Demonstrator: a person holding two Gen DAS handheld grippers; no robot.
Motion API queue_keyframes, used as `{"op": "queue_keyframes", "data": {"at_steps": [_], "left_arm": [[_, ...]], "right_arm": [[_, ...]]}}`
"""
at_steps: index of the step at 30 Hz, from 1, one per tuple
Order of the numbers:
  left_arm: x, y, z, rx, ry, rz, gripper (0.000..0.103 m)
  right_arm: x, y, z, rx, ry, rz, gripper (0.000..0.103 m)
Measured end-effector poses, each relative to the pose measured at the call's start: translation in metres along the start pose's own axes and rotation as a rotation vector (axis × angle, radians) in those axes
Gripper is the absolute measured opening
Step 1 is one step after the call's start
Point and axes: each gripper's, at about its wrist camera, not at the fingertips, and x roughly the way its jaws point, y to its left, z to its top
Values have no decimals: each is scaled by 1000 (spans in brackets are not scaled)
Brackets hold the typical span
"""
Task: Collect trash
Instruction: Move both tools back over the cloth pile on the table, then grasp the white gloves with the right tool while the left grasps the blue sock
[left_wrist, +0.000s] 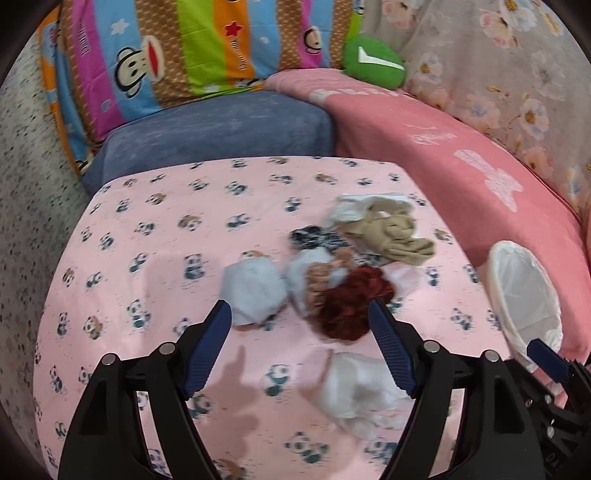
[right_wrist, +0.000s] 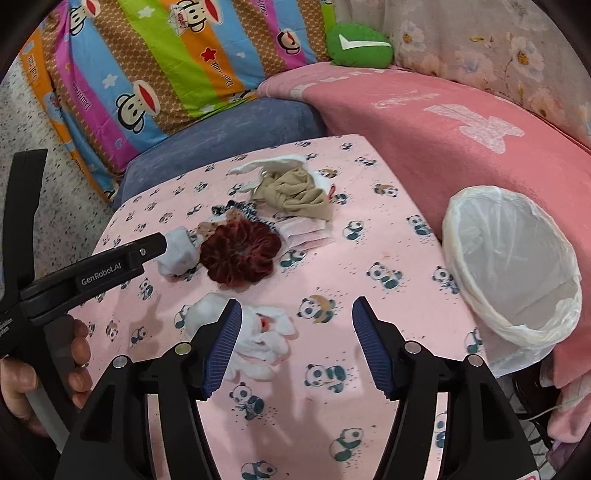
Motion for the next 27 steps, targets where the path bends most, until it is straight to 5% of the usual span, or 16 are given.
{"op": "queue_keyframes", "data": {"at_steps": [14,27], "left_arm": [[34,57,-4,-73,54,29,88],[81,65,10,-97,119,-41,87]], "right_arm": [[66,48,-13,-50,106,39,65],[98,51,-19,-53,150,9,60]]}}
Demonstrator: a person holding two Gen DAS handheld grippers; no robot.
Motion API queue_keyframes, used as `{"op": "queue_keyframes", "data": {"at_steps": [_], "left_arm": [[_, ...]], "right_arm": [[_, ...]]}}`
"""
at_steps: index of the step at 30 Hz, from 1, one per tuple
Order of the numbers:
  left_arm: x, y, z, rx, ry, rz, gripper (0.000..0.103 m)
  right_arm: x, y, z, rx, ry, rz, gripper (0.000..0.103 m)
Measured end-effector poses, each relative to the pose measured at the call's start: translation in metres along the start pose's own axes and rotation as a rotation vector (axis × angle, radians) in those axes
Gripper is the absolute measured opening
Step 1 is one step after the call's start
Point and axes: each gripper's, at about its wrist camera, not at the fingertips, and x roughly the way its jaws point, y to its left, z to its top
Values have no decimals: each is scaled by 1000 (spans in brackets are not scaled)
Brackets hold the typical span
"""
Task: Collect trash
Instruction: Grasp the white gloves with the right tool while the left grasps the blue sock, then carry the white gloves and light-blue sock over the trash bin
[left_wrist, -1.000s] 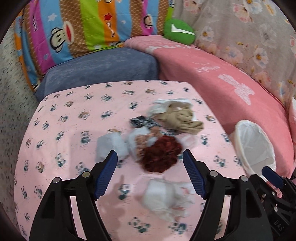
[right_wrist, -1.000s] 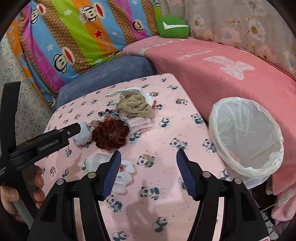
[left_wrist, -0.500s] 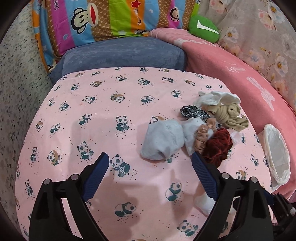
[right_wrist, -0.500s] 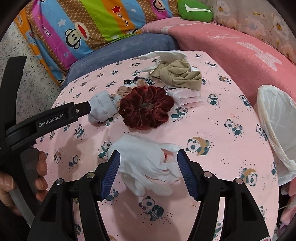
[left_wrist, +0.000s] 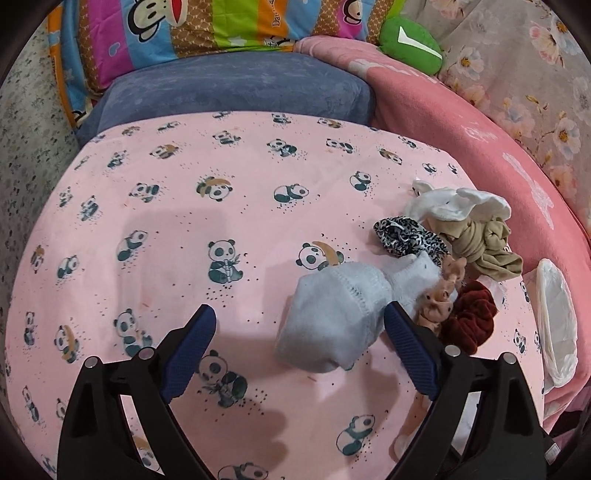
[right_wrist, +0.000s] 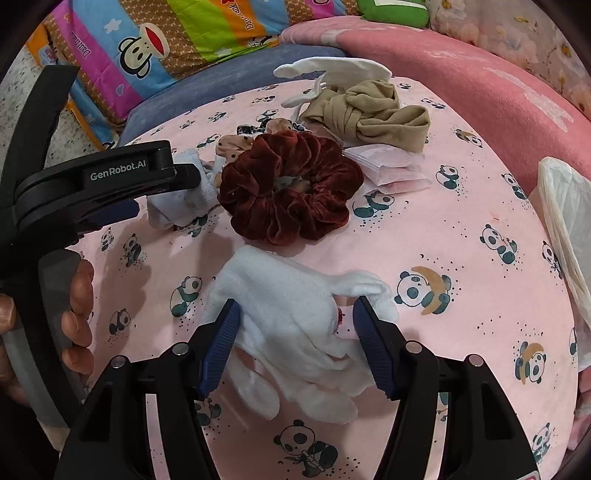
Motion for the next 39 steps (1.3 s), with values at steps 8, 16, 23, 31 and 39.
{"op": "queue_keyframes", "data": {"at_steps": [8,16,23,31,39], "left_arm": [[4,4,-5,-41,52,-120,52],[-15,-2,-7,-49,40,-141,29],[-50,-26,6,1,-36,-104,29],[-97,-85,24,116,-149,-120,29],[-122,-153,28,225,-213,-166,29]], "right_arm": [[0,5,1,-26,23,31,28],[-25,6,4,-41,-18,35,15],[-72,-9,21,-20,-143,10,15],[-126,-47,45,38,-281,-28,15],[-174,-104,58,124,-386,-81,15]]}}
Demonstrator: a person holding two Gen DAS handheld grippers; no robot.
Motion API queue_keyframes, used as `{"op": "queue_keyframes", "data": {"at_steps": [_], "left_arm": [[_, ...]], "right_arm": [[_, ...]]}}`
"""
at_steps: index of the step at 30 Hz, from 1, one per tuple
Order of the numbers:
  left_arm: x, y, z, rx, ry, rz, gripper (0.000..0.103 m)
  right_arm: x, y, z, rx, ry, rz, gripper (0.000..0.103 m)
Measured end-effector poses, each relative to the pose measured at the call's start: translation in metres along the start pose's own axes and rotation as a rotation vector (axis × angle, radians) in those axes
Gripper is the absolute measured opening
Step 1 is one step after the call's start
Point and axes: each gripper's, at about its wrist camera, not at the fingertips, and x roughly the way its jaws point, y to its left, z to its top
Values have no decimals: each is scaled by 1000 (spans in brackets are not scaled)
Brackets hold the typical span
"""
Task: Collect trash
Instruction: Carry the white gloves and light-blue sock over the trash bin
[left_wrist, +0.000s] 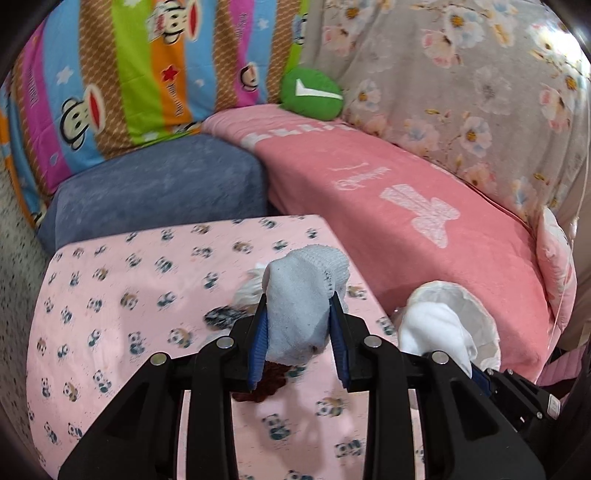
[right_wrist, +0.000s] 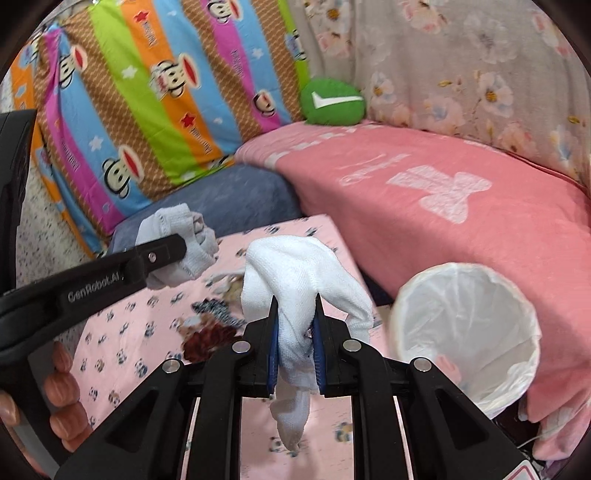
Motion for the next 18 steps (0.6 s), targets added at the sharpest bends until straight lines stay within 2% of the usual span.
{"op": "queue_keyframes", "data": {"at_steps": [8,18], "left_arm": [[3,-61,10,85,-13,-49,29],[14,-129,12,179,-7,-106,29]], "right_arm": [[-29,-67,18,81,-68,-67,15],[-42,-129,22,149,-92,-127,15]]}}
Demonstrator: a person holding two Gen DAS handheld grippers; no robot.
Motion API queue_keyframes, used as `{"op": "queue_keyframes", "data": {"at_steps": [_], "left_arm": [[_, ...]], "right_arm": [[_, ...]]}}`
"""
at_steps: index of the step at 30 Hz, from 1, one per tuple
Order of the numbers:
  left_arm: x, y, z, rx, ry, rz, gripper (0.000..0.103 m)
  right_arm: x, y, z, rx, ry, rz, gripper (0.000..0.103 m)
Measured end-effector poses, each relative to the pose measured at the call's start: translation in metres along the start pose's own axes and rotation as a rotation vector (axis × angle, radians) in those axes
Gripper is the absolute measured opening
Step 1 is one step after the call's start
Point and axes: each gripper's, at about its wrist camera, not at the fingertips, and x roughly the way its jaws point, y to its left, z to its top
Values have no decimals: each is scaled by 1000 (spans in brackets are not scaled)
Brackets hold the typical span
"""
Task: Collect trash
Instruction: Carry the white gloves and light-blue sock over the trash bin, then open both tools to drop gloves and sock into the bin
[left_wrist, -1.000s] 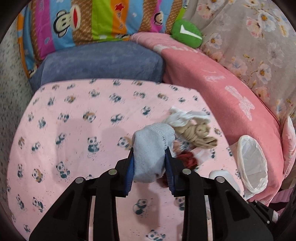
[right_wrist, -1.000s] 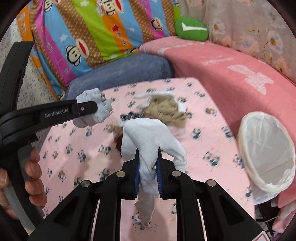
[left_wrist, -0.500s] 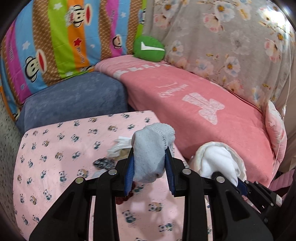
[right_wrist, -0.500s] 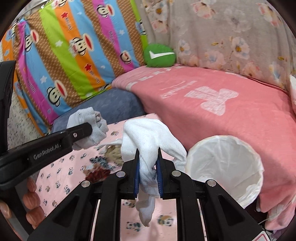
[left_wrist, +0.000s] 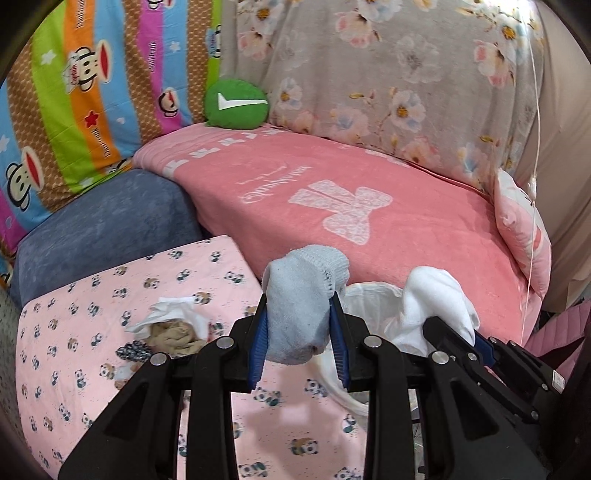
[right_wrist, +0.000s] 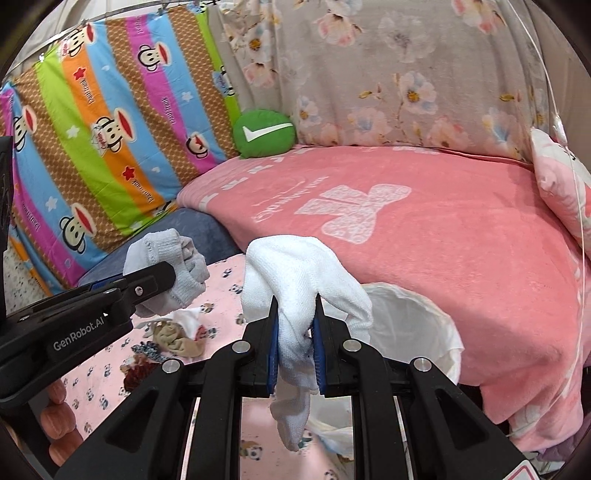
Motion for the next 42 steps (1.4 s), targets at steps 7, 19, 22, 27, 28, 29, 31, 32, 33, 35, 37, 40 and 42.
{"op": "queue_keyframes", "data": {"at_steps": [7,19,22,27,28,29,31,32,33,35,37,40,42], "left_arm": [[14,-30,1,30,30,-37,29],[33,-62,5,74,59,-68,30],[38,-66,6,75,67,-79,30],[48,-71,6,79,76,-94,31],[52,-72,6,77,82,-100,32],[55,-72,7,74,89,-103,32],[61,-72,7,62,96,-113,35],[63,-72,8,57,99,-117,36],[65,-72,8,51,100,-118,43],[67,-72,9,37,94,-108,62],[65,-71,10,24,60,-82,80],[67,-69,11,28,53,-71,82],[69,-67,11,23,57,-63,82]], "right_arm": [[3,-32,3,33,-1,-32,16],[18,-60,3,66,13,-63,16],[22,-63,2,71,20,-68,16],[34,-72,1,82,39,-80,18],[37,-74,1,84,43,-81,20],[38,-75,1,86,45,-83,21],[43,-79,1,92,47,-87,21],[45,-79,1,93,49,-89,23],[47,-80,0,96,53,-91,26],[51,-81,-1,101,55,-96,30],[53,-83,-1,105,54,-99,34],[56,-83,-1,111,56,-106,42],[56,-83,-2,112,54,-110,44]]}}
